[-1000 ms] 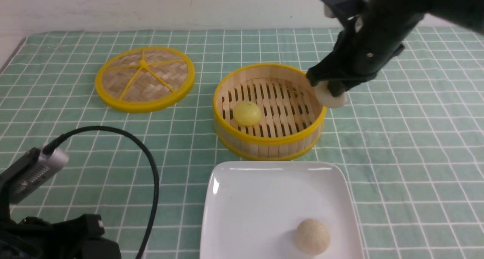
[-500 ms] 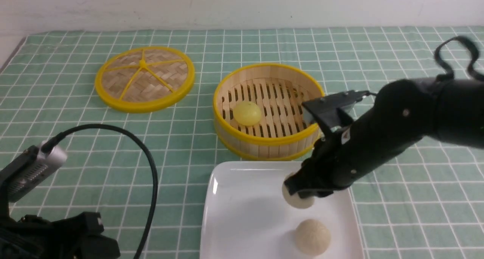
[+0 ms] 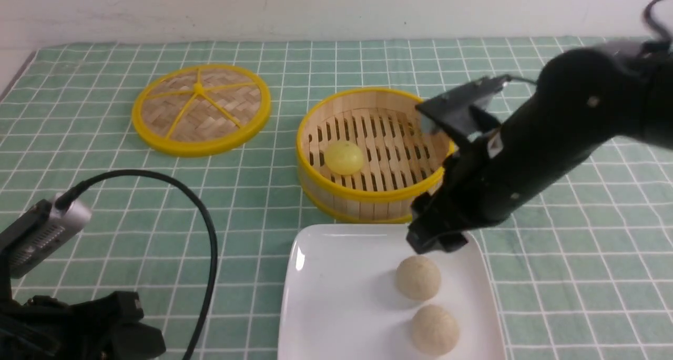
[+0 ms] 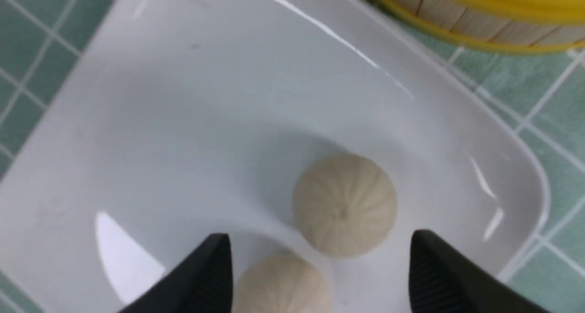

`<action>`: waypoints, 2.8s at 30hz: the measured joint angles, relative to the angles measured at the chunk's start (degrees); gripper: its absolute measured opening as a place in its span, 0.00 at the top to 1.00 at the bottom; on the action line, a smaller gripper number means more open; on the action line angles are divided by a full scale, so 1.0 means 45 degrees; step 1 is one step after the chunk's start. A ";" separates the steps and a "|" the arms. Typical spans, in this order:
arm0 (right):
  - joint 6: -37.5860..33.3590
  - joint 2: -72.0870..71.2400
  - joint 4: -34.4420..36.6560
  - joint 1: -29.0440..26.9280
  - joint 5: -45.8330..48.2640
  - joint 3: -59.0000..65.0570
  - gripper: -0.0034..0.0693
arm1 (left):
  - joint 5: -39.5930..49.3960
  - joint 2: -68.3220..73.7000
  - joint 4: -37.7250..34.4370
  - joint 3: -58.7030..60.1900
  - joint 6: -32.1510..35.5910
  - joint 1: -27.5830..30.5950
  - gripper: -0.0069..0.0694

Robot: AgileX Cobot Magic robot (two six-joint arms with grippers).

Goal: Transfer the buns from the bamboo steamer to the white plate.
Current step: 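Reach into the bamboo steamer and grasp a bun with the left gripper, then carry the bun from the bamboo steamer to the plate with the left gripper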

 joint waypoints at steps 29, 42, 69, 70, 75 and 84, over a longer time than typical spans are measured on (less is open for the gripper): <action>0.0213 -1.3455 -0.1856 0.0011 -0.0968 1.0061 0.96 | 0.1524 0.6322 0.0646 -0.8985 0.0971 -0.4082 0.91; 0.0215 -1.3455 -0.1856 0.0011 -0.1147 1.0061 0.95 | 0.1623 1.5013 0.5162 -1.7398 -0.3354 -0.8172 0.57; 0.0223 -1.3455 -0.1856 0.0011 -0.1213 1.0061 0.92 | 0.3379 1.9150 0.9331 -2.2196 -0.4638 -0.8270 0.72; 0.0223 -1.3455 -0.1856 0.0011 -0.1213 1.0061 0.92 | 0.3667 1.9094 0.9123 -2.2353 -0.4590 -0.8270 0.82; 0.0223 -1.3455 -0.1856 0.0011 -0.1228 1.0061 0.91 | 0.4732 1.8106 0.8370 -2.2885 -0.3823 -0.8270 0.88; 0.0223 -1.3455 -0.1856 0.0011 -0.1228 1.0061 0.90 | 0.4803 1.3415 0.7965 -2.1600 -0.2946 -0.8270 0.88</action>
